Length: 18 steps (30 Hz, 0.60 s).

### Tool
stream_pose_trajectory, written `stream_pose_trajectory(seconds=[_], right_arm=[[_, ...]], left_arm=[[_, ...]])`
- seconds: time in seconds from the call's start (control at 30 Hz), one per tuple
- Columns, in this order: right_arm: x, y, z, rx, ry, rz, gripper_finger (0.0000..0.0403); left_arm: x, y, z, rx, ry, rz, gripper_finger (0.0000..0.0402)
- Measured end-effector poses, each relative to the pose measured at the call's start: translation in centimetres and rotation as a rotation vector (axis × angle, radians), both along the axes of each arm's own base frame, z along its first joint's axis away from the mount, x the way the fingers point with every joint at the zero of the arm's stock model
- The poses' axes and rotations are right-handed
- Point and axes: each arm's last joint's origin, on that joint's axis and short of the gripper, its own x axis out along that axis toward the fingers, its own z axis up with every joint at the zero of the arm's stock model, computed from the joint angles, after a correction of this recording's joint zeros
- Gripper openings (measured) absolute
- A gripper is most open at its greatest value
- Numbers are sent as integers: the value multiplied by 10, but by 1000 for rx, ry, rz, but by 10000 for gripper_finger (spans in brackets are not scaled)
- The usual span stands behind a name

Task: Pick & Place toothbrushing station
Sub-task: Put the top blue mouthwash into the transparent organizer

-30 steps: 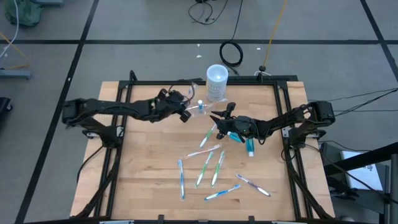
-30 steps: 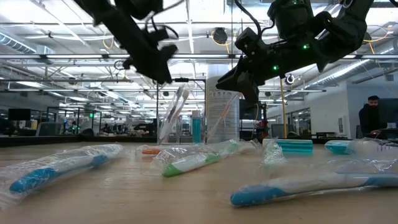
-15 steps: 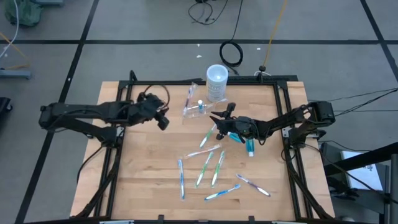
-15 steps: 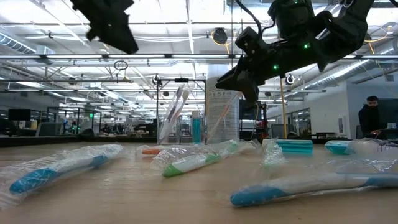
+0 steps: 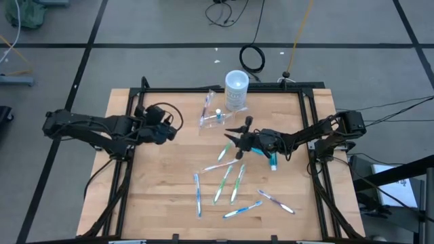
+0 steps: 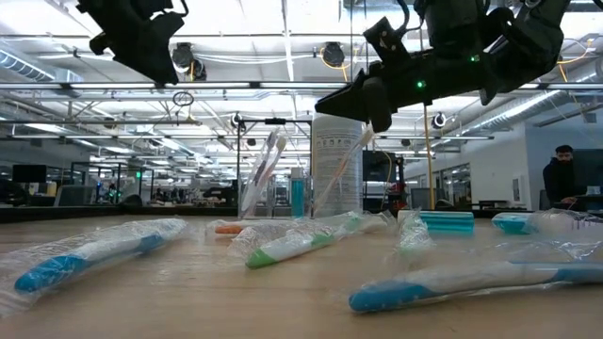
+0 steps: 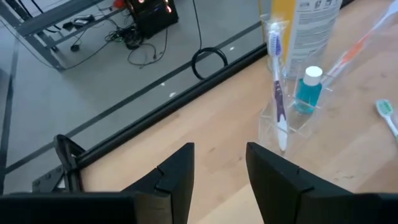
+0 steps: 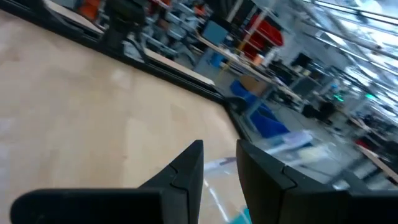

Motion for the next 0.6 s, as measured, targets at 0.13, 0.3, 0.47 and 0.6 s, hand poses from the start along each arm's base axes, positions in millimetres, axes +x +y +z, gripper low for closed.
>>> stream_pose_trajectory(seconds=[0.13,0.3,0.47,0.6], right_arm=[[0,1,0,1,0,24,86],[0,2,0,0,2,59,87],[1,6,3,-15,-21,179,87],[-1,8,14,2,-94,117,87]], left_arm=[[0,0,0,-1,-3,1,152],[1,0,1,3,-10,1,152],[1,0,0,4,-8,0,152],[1,0,0,10,2,-7,152]])
